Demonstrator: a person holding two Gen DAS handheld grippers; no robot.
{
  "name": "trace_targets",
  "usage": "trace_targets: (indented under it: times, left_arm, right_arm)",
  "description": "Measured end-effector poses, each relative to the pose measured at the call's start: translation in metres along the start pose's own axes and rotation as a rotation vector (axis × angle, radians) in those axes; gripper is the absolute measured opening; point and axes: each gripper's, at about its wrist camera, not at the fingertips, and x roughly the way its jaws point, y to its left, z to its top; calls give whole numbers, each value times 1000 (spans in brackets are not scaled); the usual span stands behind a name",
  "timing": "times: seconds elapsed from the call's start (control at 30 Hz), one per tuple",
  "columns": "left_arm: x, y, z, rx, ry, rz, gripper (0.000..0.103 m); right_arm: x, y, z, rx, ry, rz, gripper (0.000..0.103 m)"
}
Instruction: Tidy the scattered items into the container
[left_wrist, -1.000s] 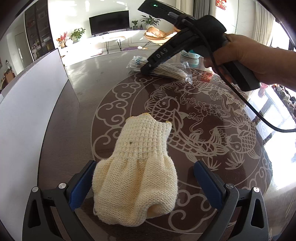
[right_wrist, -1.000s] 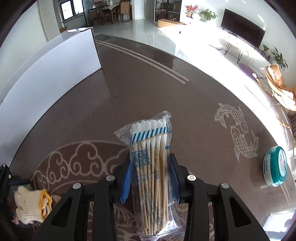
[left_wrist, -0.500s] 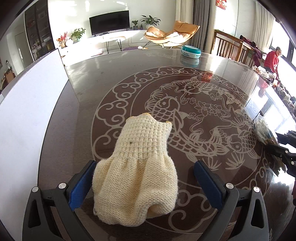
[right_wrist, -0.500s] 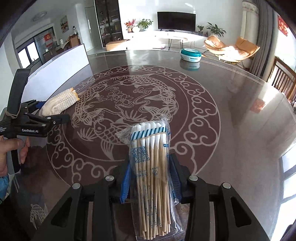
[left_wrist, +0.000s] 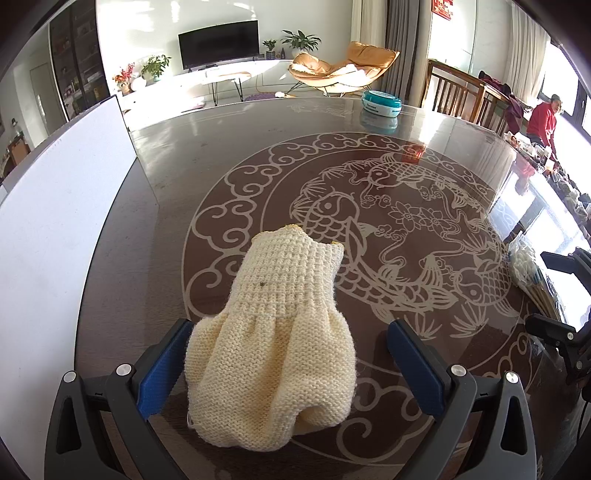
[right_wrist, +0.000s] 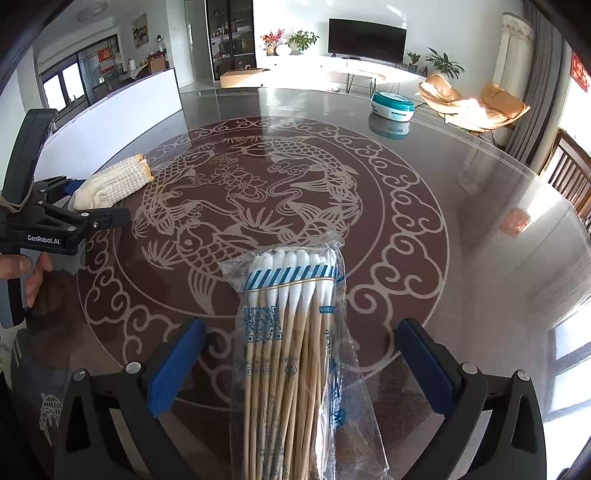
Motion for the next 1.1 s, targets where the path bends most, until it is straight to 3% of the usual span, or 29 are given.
trace_targets:
  times: [0.23, 0.27, 0.3, 0.33, 0.5, 0.6, 0.67, 0.73, 0.8, 1.1]
  left_arm:
    - [2, 0, 1, -2, -1, 3, 102]
    - [0, -1, 1, -11, -14, 17, 94]
    - [-6, 1, -1, -28, -35, 32, 67]
    - [-12, 3, -4, -56, -49, 41, 54]
    - [-30, -3, -26, -190, -78, -6, 52]
    - [-36, -26, -40, -163, -65, 49, 54]
    - [-34, -36, -42, -129, -49, 78, 66]
    - [-28, -42, -41, -99, -21, 81, 95]
    - [-24, -45, -40, -74, 3, 70, 103]
    - [-24, -49, -40, -70, 7, 62, 103]
  right_arm:
    - [2, 0, 0, -1, 1, -3, 103]
    - [1, 0, 0, -1, 1, -3, 103]
    - [2, 0, 0, -1, 1, -3, 103]
    - [2, 0, 0, -1, 1, -3, 103]
    - [1, 0, 0, -1, 1, -3, 103]
    - [2, 0, 0, -1, 0, -4, 103]
    - [2, 0, 0, -1, 0, -4, 103]
    - [2, 0, 0, -1, 0, -4, 103]
    - [2, 0, 0, -1, 0, -4, 103]
    - [2, 0, 0, -1, 0, -4, 103]
